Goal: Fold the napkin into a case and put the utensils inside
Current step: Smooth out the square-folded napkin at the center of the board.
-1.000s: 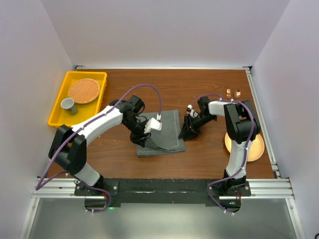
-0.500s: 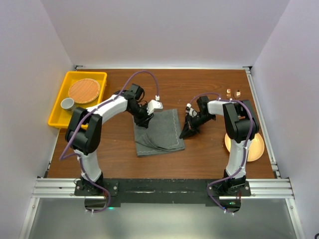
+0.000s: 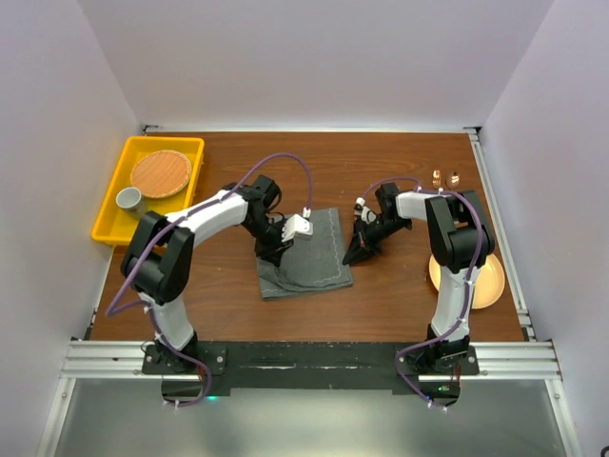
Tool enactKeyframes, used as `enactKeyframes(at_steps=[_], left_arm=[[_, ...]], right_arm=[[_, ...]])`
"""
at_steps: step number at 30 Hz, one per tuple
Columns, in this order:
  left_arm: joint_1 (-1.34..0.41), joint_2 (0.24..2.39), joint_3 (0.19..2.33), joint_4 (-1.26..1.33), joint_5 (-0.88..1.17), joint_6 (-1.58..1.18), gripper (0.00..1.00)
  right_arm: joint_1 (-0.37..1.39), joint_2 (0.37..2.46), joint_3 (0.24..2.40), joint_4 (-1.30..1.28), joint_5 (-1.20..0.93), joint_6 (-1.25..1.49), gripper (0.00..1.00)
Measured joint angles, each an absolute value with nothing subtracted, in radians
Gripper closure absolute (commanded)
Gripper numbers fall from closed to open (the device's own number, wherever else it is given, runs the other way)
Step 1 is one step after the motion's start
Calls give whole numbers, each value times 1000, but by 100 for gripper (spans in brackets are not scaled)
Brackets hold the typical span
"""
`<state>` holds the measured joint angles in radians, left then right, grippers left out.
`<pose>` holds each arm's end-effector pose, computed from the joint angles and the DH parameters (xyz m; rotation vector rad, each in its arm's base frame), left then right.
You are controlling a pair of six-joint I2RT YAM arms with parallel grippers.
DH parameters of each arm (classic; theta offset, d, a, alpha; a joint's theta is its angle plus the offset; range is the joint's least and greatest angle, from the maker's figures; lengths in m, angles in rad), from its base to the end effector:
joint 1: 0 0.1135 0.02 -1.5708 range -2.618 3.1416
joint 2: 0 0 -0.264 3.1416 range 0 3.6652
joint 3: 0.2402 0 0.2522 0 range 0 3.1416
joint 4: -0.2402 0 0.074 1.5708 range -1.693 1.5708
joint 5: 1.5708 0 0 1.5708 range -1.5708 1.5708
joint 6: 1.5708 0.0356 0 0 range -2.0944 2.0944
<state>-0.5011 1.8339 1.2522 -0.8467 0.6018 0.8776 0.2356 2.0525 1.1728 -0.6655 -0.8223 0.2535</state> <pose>0.2894 -0.1815 0.1817 1.8160 2.1064 -0.8105 0.3315 0.1064 0.0988 -0.0092 -2.7329 -1.1645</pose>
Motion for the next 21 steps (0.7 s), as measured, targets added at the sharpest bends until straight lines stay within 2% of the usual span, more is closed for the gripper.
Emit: enactKeyframes(at_steps=[6,12,21], left_arm=[[-502,1687,1197,-948,609,991,70],[-486,1592,1172,-1016,617,1047,73],[-446,1550,1016,-779,646,812,73]], right_arm=[[236,2053,1174,-665,-822,253,100],[236,2053,1174,-665,-824,254,100],[235,2038,1135,-614,-845,265,100]])
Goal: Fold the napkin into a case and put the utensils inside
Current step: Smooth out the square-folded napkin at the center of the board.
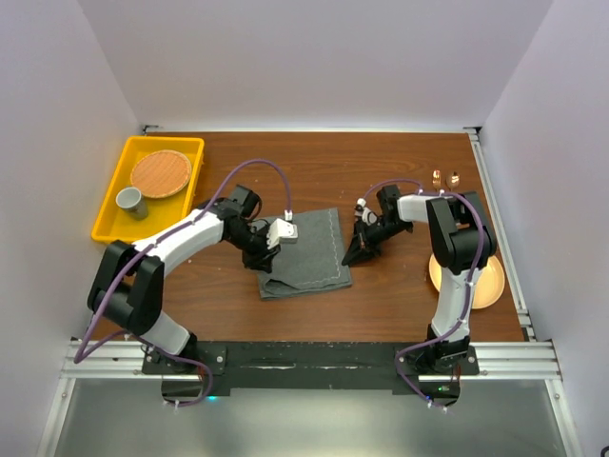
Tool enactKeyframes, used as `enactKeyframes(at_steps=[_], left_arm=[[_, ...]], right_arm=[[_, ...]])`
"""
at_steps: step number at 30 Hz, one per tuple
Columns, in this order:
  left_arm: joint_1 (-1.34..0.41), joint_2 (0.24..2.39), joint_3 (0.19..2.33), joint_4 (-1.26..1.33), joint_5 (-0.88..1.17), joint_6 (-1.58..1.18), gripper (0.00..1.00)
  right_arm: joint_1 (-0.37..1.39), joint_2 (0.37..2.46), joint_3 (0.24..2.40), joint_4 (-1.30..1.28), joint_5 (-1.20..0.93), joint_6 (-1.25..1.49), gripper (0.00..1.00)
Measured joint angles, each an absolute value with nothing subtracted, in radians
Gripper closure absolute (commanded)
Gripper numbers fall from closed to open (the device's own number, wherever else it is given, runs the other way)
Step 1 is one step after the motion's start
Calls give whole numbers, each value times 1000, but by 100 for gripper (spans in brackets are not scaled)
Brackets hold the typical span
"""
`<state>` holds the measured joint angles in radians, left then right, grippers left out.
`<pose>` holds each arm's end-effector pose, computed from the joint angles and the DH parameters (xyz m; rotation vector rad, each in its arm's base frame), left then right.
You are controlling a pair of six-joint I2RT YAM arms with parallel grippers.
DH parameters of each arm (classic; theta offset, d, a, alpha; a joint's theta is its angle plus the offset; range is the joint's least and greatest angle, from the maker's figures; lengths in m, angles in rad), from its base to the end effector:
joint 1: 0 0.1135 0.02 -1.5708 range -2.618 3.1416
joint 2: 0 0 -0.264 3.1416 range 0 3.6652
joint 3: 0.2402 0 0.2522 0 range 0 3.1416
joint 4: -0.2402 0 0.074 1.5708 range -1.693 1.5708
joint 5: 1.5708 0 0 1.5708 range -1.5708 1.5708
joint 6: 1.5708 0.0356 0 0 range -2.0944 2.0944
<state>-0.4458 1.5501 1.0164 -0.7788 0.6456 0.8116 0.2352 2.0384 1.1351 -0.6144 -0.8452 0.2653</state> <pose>0.2453 -0.1410 0.2054 1.6587 2.0845 -0.8125 0.3273 0.1058 0.0964 -0.0085 -2.7302 -1.2074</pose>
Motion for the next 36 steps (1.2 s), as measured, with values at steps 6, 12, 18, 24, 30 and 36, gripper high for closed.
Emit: enactKeyframes(at_steps=[6,12,18,24,30,36], left_arm=[[-474,1555,945,-632,622,691,76],[-502,1581,867,-609,562,720,79],[-509,1605,862,-615,556,756,79],[-513,1664,924,-612,543,751,81],[-501,1766,1052,-547,497,754,78],[-461,1791,1105,-574,466,842,70]], right_arm=[[234,2033,1120,-592,-856,271,100],[234,2033,1120,-591,-855,271,100],[235,2033,1119,-591,-855,270,100],[226,2014,1085,-558,-857,290,100],[220,1988,1039,-483,-864,358,97],[219,1975,1029,-464,-866,392,63]])
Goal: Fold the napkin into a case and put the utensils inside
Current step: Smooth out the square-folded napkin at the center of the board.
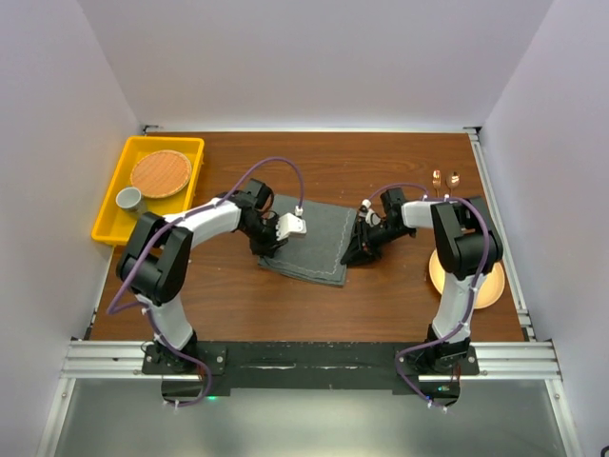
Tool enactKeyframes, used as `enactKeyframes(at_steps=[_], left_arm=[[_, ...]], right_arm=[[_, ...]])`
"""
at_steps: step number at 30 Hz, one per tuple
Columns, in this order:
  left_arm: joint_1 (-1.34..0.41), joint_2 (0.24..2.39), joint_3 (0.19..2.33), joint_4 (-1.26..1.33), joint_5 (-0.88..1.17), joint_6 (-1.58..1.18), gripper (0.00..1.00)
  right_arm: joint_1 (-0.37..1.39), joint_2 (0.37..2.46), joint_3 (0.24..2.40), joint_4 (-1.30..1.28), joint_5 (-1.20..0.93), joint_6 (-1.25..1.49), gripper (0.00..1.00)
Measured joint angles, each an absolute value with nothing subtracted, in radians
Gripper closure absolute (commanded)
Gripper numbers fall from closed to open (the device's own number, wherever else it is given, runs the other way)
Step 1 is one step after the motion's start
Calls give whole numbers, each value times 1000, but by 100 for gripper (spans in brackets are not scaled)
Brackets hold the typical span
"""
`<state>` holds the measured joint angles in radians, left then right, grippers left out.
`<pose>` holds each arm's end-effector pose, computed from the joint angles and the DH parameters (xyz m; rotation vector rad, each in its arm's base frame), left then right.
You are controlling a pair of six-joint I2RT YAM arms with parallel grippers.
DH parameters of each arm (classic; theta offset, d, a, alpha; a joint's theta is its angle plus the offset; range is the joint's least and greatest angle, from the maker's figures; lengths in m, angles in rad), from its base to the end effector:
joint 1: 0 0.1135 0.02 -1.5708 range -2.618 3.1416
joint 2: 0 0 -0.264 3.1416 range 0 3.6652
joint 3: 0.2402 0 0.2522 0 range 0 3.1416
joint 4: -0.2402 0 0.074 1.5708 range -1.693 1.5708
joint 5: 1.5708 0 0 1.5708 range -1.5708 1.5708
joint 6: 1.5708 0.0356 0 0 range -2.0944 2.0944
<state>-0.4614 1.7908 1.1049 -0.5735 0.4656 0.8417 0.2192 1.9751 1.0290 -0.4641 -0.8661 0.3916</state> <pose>0.2952 -0.1646 0.1617 1.7171 2.0857 -0.5485 0.3175 0.0985 0.0968 -0.1346 -2.7434 -1.2766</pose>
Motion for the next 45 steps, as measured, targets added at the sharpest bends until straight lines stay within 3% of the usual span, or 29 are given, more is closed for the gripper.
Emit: enactKeyframes(at_steps=[2,5,9,12,13,18,21,23,26,27,30,31,38,41,44,45], left_arm=[[-458,1773,1104,-629,469,885,64],[-458,1718,1093,-687,476,930,56],[-449,1609,1084,-733,489,932,39],[-406,1533,1084,-710,533,851,15],[-387,1509,1084,-691,548,810,0],[-312,1357,1009,-394,650,393,0],[-305,1306,870,-110,714,57,3],[-305,1323,781,39,737,-132,9],[-302,1385,699,184,751,-332,41],[-301,1412,671,241,757,-392,70],[-293,1476,619,344,773,-515,96],[-289,1493,603,372,776,-542,99],[-262,1656,477,487,773,-660,100],[-257,1693,462,501,782,-681,93],[-249,1701,462,516,798,-690,63],[-247,1702,463,523,815,-692,40]], right_arm=[[218,1964,1040,-494,-868,377,49],[216,1944,1082,-573,-841,323,44],[211,1935,1170,-696,-799,224,29],[208,1903,1226,-762,-799,181,12],[208,1887,1247,-770,-802,173,11],[242,1826,1313,-706,-813,194,11],[315,1829,1318,-648,-821,220,19],[363,1836,1307,-610,-828,241,35],[414,1853,1267,-546,-833,274,52],[420,1861,1252,-535,-833,280,55],[414,1909,1225,-531,-823,282,57],[410,1928,1220,-532,-817,277,57],[376,2004,1204,-559,-788,239,57],[364,2006,1204,-575,-796,223,54],[358,2007,1211,-596,-807,202,46],[359,2007,1216,-605,-812,194,42]])
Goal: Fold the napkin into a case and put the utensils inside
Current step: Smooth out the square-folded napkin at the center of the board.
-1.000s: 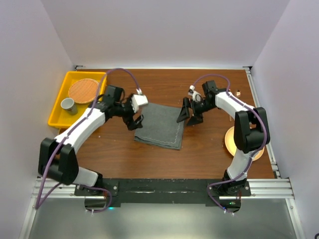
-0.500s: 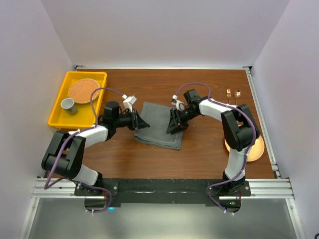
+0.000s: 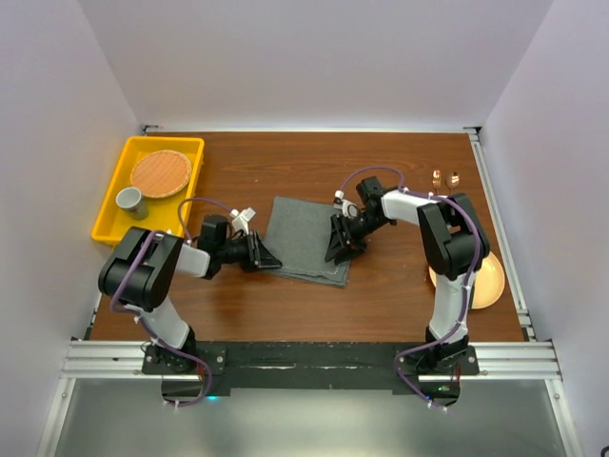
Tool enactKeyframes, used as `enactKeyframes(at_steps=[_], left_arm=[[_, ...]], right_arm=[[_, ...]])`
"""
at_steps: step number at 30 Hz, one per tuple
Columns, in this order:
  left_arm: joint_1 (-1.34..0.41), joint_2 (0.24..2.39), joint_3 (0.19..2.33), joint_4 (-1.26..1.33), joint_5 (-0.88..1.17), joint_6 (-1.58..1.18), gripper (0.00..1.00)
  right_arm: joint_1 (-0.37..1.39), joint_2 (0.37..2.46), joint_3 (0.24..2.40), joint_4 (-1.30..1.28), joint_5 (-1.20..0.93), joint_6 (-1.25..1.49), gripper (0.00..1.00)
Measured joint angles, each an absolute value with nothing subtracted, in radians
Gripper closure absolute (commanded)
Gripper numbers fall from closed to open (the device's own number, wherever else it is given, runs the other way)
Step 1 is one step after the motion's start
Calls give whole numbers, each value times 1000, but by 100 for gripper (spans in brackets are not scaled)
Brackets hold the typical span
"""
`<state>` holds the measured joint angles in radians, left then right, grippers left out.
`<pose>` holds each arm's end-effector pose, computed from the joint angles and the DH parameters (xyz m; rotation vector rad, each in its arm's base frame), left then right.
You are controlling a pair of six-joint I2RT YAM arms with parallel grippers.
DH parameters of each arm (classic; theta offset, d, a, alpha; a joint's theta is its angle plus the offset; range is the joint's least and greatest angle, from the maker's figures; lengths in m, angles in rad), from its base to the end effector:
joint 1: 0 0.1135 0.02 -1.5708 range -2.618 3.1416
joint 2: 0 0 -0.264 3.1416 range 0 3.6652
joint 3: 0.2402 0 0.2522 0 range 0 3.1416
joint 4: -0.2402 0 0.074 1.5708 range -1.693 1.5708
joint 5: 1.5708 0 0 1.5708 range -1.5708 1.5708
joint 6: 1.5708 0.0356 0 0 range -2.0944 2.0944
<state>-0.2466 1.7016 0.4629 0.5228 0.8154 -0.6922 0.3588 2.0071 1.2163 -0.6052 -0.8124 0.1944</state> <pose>0.2509 -0.0899 0.0986 -0.0688 2.4100 -1.3987 0.3314 0.1519 0.1238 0.3375 -2.8024 -1.2346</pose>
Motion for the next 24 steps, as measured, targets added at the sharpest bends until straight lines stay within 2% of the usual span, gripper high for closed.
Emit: enactKeyframes(at_steps=[2,3,6,8,12,17,21,24], left_arm=[[-244,1686,466,532,872,-701,25],[-245,1654,468,530,891,-694,15],[-245,1498,494,469,921,-650,6],[-249,1414,553,444,938,-618,0],[-250,1408,630,569,967,-645,0],[-251,1647,631,757,961,-776,0],[-247,1839,633,793,933,-837,0],[-233,1898,640,809,932,-872,0]], right_arm=[[359,2007,1235,-633,-830,174,24],[358,2004,1249,-651,-841,159,19],[355,1975,1325,-720,-883,103,2],[352,1942,1380,-732,-915,80,2],[351,1868,1430,-661,-1000,97,2],[351,1946,1431,-539,-1067,165,2],[344,2099,1444,-515,-1086,170,2],[331,2192,1446,-529,-1100,154,2]])
